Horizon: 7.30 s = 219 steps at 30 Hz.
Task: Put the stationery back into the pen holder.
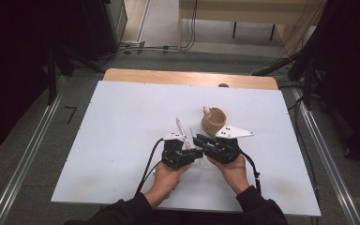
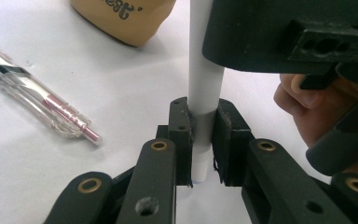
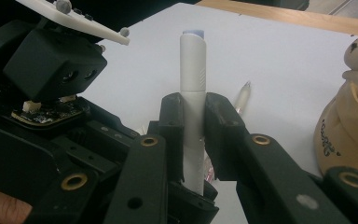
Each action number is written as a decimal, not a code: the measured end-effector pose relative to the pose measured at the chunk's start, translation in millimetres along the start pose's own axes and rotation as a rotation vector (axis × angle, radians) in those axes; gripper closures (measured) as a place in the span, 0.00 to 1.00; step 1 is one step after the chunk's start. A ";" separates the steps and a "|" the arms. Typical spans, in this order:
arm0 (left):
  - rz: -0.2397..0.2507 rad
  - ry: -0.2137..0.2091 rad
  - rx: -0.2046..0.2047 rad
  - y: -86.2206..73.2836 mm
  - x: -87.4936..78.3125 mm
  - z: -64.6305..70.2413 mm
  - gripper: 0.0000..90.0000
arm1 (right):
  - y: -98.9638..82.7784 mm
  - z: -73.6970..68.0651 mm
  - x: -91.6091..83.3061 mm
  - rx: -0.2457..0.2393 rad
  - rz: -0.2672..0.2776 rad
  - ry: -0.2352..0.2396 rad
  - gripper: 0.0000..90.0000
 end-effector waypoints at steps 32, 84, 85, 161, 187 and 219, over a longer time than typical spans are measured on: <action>0.131 0.161 0.077 33.2 -18.2 -13.0 0.88 | -22.8 30.6 -15.9 -0.001 -0.247 -0.133 0.48; 0.134 0.279 0.253 97.8 58.3 -15.4 0.87 | -29.9 40.1 -10.7 0.037 -0.260 -0.236 0.23; 0.134 0.282 0.255 97.3 59.7 -15.3 0.87 | -29.9 39.8 -10.7 0.037 -0.259 -0.237 0.23; 0.134 0.466 0.113 6.8 -107.4 -74.3 0.35 | -20.8 11.3 47.3 -0.024 -0.225 -0.260 0.30; 0.046 0.469 0.119 -6.4 -107.8 -82.3 0.24 | 3.2 12.5 101.5 -0.003 -0.195 -0.326 0.43; 0.056 0.460 0.108 -7.1 -108.2 -83.7 0.25 | 21.2 16.2 145.5 0.019 -0.195 -0.418 0.66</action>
Point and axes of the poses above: each handheld gripper's, and its own axes: x roughly forward along the jaws, y roughly out of its top, z roughly to its right, the point moved 1 cm from there along x, roughly forward along the jaws, and after that the axes turned 15 degrees about x, right-handed, at the moved point
